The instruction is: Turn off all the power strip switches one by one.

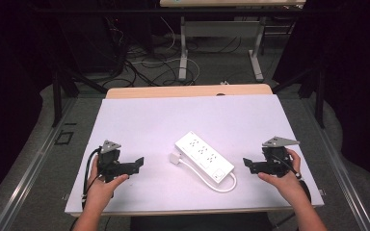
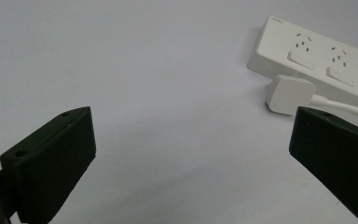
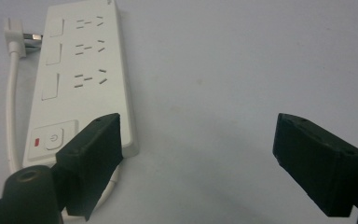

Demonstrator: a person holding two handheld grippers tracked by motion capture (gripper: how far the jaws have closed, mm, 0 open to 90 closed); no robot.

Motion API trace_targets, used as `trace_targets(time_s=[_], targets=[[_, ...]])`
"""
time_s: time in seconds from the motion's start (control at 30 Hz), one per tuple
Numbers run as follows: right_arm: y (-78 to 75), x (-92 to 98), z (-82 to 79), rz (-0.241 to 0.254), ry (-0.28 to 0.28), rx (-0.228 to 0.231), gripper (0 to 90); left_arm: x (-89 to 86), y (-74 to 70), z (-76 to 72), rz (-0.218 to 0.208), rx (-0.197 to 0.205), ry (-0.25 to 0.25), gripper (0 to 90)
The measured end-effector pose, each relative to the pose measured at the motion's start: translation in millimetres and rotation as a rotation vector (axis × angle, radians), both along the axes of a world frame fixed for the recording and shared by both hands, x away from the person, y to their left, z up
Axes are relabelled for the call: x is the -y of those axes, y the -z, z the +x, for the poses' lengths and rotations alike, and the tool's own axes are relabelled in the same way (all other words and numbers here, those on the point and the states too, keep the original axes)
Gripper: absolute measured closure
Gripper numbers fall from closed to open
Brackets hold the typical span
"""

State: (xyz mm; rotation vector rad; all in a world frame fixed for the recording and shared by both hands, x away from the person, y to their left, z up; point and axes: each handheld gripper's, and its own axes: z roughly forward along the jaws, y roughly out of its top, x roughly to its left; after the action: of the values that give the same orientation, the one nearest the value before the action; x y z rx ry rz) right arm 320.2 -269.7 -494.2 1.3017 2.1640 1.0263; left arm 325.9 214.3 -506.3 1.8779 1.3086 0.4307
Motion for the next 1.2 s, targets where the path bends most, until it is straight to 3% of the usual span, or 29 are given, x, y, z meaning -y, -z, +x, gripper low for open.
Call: trace_targets(time_s=[0.3,0.6,0.87,1.2], targets=[[-3.2,-24.0,-2.3,-0.010,-0.095,0.003,27.5,-0.3,-0.7,-0.6,-0.010,0.000,-0.011,0.4],[-5.0,-43.8,-2.4,-0.011,-0.132,-0.015,36.7,0.4,1.3,0.0,-0.016,-0.014,-0.007,0.5],[-2.3,-61.1,-1.0,-0.007,-0.146,-0.067,42.4,-0.2,1.4,-0.1,-0.017,-0.013,-0.013,0.7],[2.1,-77.6,-1.6,-0.038,-0.192,-0.097,62.3,-0.3,1.7,-0.2,-0.011,-0.013,-0.013,1.2]])
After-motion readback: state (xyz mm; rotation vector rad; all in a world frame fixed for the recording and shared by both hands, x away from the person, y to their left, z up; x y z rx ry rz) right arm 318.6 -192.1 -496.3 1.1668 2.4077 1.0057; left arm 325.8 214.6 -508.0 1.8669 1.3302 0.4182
